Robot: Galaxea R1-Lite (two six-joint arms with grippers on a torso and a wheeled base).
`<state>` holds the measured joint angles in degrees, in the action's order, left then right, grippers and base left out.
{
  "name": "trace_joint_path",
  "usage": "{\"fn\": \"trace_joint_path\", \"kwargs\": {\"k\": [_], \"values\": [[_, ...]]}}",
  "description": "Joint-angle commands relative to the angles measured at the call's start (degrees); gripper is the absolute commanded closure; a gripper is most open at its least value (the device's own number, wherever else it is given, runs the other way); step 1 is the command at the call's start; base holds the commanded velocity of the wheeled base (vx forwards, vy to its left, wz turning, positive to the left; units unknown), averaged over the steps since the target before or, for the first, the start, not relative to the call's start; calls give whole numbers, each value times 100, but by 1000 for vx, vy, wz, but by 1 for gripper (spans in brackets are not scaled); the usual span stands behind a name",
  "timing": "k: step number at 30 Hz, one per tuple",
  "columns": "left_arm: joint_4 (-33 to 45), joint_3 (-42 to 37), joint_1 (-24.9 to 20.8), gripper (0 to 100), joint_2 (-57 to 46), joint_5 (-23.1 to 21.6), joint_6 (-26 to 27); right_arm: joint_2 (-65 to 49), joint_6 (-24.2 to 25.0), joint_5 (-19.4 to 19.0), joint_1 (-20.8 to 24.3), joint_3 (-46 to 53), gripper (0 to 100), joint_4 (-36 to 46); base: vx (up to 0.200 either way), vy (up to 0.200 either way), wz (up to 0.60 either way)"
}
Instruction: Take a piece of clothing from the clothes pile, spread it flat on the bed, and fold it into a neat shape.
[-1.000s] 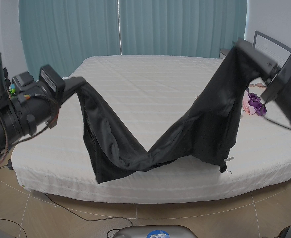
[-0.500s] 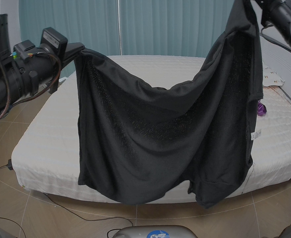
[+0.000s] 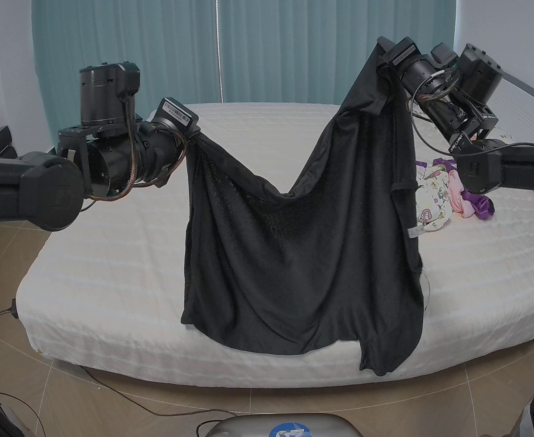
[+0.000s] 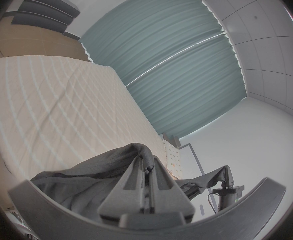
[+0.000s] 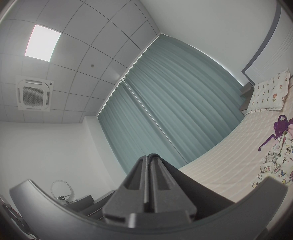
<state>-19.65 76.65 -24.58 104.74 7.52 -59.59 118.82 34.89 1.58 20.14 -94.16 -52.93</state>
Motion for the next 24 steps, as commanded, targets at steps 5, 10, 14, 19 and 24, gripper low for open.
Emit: {"fn": "trace_joint_path", "kwargs": {"k": [5, 10, 14, 19, 24], "values": [[-30, 130, 225, 100, 811, -49, -18, 625, -8, 44, -28, 3, 100, -51, 200, 0, 0], [-21, 306, 278, 100, 1215, -137, -18, 897, -17, 52, -45, 152, 100, -147, 200, 0, 0], [23, 640, 287, 100, 1655, -102, -9, 1231, -17, 61, -98, 117, 100, -174, 50, 0, 0], [-21, 860, 339, 100, 2006, -111, -9, 1504, 0, 79, -151, 56, 100, -191, 0, 0, 0], [-39, 1220, 471, 100, 2507, -67, -132, 2075, -8, 255, -186, -190, 100, -341, 0, 0, 0]]}}
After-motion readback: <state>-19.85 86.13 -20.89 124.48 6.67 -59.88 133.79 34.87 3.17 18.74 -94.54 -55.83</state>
